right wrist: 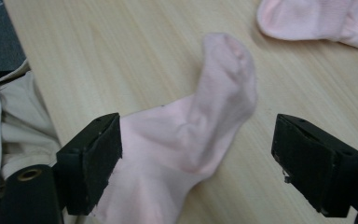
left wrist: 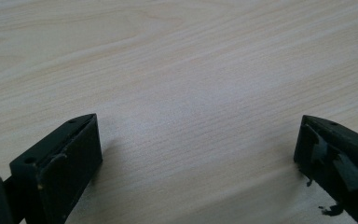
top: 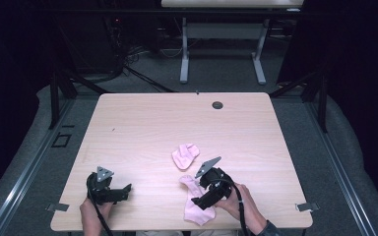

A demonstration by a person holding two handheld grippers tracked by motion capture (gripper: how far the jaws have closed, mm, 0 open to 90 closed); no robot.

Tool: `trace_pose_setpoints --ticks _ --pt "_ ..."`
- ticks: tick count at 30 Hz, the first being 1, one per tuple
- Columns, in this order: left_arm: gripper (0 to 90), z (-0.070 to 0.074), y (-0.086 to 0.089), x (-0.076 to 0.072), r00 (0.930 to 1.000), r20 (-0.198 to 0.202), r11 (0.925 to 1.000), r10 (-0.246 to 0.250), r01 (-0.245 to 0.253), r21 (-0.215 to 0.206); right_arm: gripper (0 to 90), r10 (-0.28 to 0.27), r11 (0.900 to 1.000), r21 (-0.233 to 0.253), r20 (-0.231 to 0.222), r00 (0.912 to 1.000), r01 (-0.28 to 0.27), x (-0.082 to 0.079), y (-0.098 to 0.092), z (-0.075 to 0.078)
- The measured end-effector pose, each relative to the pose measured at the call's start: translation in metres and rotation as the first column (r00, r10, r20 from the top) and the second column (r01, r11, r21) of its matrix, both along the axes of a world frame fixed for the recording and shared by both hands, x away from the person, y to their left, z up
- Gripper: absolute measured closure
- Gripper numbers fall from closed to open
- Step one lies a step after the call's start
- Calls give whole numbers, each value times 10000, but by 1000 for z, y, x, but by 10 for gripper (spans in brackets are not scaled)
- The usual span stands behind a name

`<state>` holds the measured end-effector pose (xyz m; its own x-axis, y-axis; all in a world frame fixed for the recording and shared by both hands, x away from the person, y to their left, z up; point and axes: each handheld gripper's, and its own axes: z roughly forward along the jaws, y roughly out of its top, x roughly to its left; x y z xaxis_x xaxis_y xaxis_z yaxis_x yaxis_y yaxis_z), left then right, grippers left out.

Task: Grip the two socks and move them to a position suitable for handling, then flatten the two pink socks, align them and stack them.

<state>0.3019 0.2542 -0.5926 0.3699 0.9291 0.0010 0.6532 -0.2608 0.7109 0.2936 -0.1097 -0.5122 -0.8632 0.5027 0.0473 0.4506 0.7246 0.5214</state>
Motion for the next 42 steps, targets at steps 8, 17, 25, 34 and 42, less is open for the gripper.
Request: trace_pose_setpoints --ticks 8,17,25,34,42 --pt "5 0 0 0 10000 -3 10000 8 -8 9 382 704 9954 -630 -288 9971 -721 -32 25 -20" --pt "5 0 0 0 10000 0 10000 13 -13 11 557 917 9869 -1279 -582 9941 -985 -37 33 -41" --pt "5 0 0 0 10000 19 10000 21 -21 7 802 686 9903 -1192 -273 9973 -713 -37 28 -42" --pt "5 0 0 0 10000 -7 10000 62 -62 -10 821 391 9987 -332 -117 9992 -394 -31 16 -27" --pt "3 0 0 0 10000 -7 10000 46 -46 11 821 201 9990 397 391 9990 -217 -28 2 2"
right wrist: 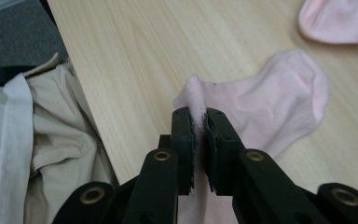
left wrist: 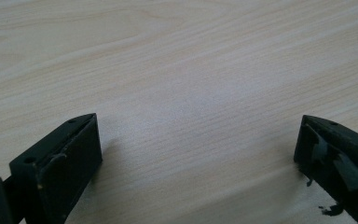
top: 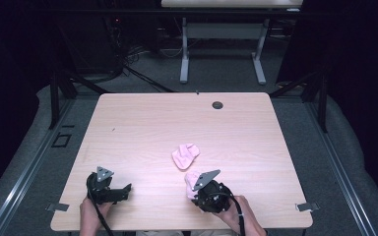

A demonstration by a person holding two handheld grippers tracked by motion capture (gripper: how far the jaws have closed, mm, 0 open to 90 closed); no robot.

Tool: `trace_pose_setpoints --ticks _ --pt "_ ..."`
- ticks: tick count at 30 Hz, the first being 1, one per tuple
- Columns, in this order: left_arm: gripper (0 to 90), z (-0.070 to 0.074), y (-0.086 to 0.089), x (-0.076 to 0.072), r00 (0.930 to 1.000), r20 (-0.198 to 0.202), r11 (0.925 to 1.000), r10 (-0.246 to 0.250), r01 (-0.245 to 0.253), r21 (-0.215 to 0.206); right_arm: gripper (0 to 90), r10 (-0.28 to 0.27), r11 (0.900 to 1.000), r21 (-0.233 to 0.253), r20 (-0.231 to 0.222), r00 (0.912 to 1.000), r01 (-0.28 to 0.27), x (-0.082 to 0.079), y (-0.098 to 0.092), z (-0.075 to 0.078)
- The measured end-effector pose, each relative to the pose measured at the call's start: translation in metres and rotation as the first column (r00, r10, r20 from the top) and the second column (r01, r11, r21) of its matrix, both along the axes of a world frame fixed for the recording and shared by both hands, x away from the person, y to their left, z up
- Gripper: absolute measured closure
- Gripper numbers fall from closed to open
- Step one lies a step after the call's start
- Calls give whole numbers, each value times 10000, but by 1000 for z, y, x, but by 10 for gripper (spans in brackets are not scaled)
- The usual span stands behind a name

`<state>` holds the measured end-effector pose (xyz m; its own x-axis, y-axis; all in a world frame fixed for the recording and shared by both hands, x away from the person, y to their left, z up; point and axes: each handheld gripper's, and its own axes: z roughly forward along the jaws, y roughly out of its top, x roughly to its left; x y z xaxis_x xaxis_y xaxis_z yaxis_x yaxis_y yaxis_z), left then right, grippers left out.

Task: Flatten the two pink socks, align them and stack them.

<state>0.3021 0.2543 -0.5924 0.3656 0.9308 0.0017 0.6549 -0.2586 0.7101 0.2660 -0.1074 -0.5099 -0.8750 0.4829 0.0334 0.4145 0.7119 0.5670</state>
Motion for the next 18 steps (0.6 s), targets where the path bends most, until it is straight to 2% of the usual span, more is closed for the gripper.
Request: trace_pose_setpoints --ticks 2,3,7,11,12,14,17,18 --pt "3 0 0 0 10000 8 10000 10 -10 -24 821 -15 9999 119 -5 10000 15 1 -1 4" --pt "3 1 1 -1 9997 -74 9997 234 -234 -3 821 -120 9989 447 98 9999 116 2 -4 11" --pt "2 2 5 -4 9981 -91 9981 614 -614 -52 821 -208 9958 899 282 9994 182 2 -8 24" --pt "5 4 5 -10 9968 396 9972 698 -687 -294 821 -152 9957 923 493 9987 106 0 -7 34" --pt "8 4 5 -10 9968 396 9972 698 -687 -294 821 -152 9957 923 493 9987 106 0 -7 34" --pt "8 8 0 -15 9951 782 9971 606 -566 -518 821 -90 9952 983 689 9976 22 -1 -7 41" --pt "9 11 -4 -18 9941 988 9974 446 -388 -599 821 -13 9938 1112 900 9959 -88 -3 -7 47" --pt "9 14 -9 -20 9926 1182 9977 293 -218 -637 821 8 9930 1178 938 9956 -119 -4 -7 49"
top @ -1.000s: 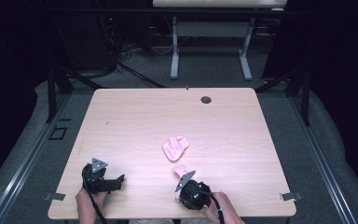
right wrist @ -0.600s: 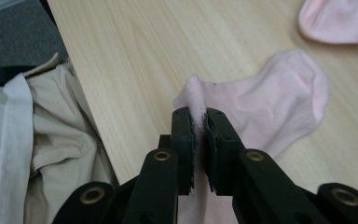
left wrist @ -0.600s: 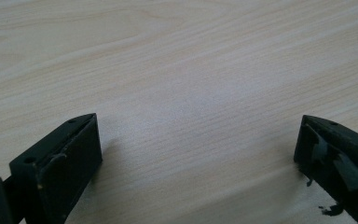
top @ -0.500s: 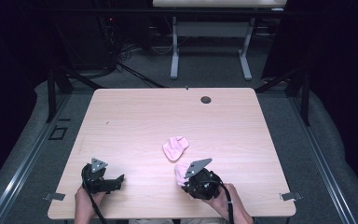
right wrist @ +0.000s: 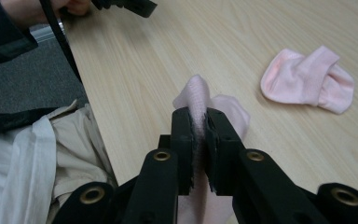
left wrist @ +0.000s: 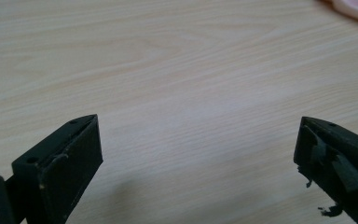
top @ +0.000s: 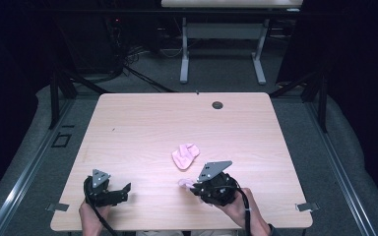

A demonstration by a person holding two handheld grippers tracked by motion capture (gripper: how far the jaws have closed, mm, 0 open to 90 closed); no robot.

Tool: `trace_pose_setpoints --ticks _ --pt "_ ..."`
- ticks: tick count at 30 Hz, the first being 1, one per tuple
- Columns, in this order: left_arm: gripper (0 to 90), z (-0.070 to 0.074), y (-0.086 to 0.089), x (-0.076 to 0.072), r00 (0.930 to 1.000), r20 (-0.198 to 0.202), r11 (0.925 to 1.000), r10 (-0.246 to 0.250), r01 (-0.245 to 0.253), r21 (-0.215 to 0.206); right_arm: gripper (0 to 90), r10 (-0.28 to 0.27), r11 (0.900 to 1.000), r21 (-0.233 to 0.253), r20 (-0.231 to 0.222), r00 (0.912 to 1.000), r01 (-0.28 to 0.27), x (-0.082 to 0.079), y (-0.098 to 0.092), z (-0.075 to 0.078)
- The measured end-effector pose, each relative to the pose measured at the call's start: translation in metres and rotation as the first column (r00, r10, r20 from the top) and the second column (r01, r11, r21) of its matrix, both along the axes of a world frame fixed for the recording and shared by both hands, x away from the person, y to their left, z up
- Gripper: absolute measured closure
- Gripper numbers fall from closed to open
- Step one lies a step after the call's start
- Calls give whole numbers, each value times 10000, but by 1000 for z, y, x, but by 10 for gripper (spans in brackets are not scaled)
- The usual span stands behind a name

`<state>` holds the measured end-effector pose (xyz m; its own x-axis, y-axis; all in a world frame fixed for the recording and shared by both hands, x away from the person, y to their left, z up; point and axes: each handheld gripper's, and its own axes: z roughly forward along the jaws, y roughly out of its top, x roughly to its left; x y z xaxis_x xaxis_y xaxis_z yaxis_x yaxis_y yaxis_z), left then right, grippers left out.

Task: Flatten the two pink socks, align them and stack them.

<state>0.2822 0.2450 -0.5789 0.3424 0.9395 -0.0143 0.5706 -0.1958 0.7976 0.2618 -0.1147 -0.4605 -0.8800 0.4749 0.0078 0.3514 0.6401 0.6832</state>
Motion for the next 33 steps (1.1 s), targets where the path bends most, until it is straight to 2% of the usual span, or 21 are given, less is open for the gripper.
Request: trace_pose_setpoints --ticks 1,2,3,6,8,10,11,13,16,20,21,22,24,25,27,28,29,30,31,33 --pt "8 0 0 0 10000 0 10000 0 0 0 821 0 10000 0 0 10000 0 0 0 0" --pt "8 1 -3 -1 9999 24 9999 -102 102 3 821 115 9997 202 113 9999 -117 -1 1 5" --pt "7 3 -8 -3 9994 200 9996 -279 279 -21 821 202 9996 218 157 9997 -205 -2 3 7" --pt "9 6 -14 -4 9981 360 9988 -493 494 -28 821 333 9993 134 296 9990 -337 -5 8 14" --pt "14 9 -22 -7 9945 602 9963 -859 860 9 820 383 9989 248 336 9987 -392 -6 11 17" --pt "16 10 -24 -7 9928 688 9952 -979 980 27 820 371 9987 325 370 9986 -383 -7 12 18" --pt "20 12 -29 -8 9890 733 9917 -1284 1281 89 821 370 9984 415 420 9984 -387 -7 12 20" --pt "22 13 -31 -8 9869 746 9897 -1433 1426 145 821 328 9982 492 420 9986 -349 -8 11 20" --pt "38 17 -39 -11 9784 865 9820 -1877 1887 -31 821 176 9969 752 439 9989 -209 -9 7 23" --pt "86 18 -49 -12 9625 998 9661 -2521 2562 -308 821 63 9954 950 501 9987 -110 -11 3 30" --pt "98 18 -49 -12 9625 998 9661 -2521 2562 -308 821 63 9954 950 501 9987 -110 -11 3 30" --pt "110 19 -56 -11 9518 961 9547 -2914 2957 -336 821 -16 9948 1015 556 9985 -40 -11 2 34" --pt "126 20 -64 -11 9348 958 9376 -3419 3463 -331 821 -51 9952 980 550 9985 -3 -11 1 36" --pt "132 20 -64 -11 9348 958 9376 -3419 3463 -331 821 -66 9951 991 581 9983 8 -10 1 37" --pt "147 21 -72 -13 9161 1021 9196 -3878 3920 -249 821 -151 9950 991 596 9981 91 -11 1 39" --pt "147 21 -75 -14 9046 1065 9084 -4127 4174 -252 821 -151 9950 991 596 9981 91 -11 1 39" --pt "149 22 -81 -16 8867 1099 8894 -4490 4553 -401 821 -242 9950 978 619 9978 180 -10 0 39" --pt "154 22 -81 -16 8867 1099 8894 -4490 4553 -401 821 -242 9950 978 619 9978 180 -10 0 39" --pt "157 21 -85 -17 8659 1092 8658 -4882 4962 -641 821 -285 9949 981 543 9981 230 -9 -1 38" --pt "168 19 -90 -18 8491 1034 8470 -5180 5260 -764 820 -318 9950 959 439 9985 275 -8 -1 34"
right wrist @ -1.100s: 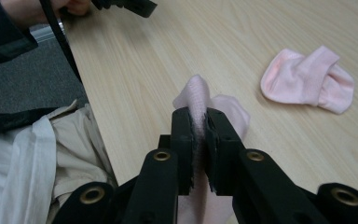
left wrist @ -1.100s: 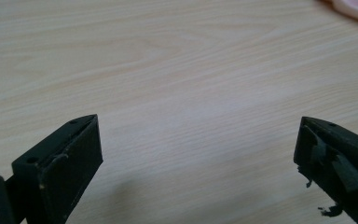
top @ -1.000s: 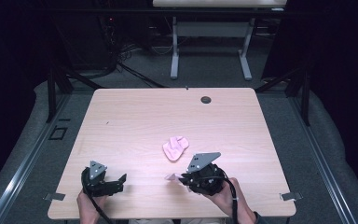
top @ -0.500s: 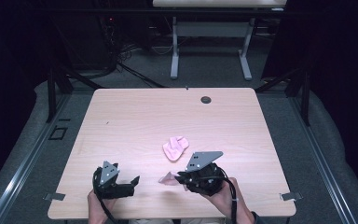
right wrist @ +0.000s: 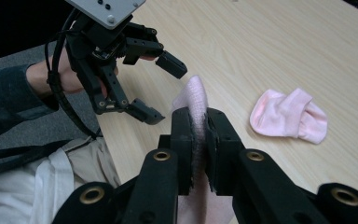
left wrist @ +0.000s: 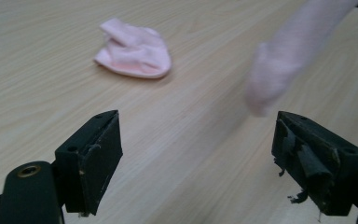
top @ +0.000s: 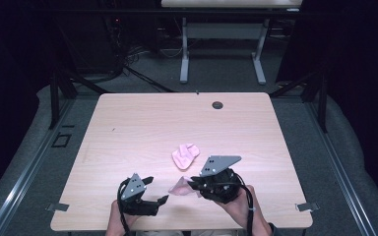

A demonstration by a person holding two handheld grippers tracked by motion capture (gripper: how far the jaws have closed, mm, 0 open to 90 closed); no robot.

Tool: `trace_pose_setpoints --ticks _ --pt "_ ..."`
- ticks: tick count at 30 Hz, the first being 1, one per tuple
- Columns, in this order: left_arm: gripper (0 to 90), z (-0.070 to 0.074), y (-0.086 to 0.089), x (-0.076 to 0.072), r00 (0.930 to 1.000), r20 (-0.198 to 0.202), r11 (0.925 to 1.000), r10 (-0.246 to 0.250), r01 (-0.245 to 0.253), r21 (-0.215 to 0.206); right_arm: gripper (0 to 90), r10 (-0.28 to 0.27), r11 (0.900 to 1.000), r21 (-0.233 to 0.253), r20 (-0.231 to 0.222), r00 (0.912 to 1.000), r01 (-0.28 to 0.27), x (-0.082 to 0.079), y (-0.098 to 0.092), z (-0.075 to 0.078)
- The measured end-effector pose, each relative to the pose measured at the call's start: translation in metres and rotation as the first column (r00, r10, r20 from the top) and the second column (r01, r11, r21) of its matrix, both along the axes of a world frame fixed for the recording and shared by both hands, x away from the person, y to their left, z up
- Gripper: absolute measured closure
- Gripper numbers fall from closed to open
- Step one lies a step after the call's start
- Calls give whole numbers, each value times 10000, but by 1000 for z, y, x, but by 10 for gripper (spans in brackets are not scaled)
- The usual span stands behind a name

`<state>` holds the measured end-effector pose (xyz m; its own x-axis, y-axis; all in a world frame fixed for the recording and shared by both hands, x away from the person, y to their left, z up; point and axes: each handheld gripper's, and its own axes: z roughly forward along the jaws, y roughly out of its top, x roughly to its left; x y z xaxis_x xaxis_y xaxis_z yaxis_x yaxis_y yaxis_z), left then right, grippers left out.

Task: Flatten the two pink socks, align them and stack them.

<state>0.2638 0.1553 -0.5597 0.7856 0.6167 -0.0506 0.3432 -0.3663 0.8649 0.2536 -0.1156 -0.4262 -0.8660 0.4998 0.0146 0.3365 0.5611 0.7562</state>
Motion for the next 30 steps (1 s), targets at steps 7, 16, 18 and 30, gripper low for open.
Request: trace_pose_setpoints --ticks 7,16,18,30 --pt "425 -6 -23 8 9979 -136 9980 -637 636 -32 821 -19 9997 231 -317 9995 26 1 -2 -11" --pt "879 -9 -40 11 9891 -669 9908 -1309 1329 261 820 -594 9960 604 -971 9935 655 7 -22 -35" --pt "882 -7 -39 11 9892 -971 9929 -1103 1140 341 820 -967 9935 507 -924 9910 1017 9 -27 -41" --pt "881 9 -25 14 9482 -3062 9964 -843 805 -251 817 -2062 9779 74 -1340 9693 2090 22 -40 -72"
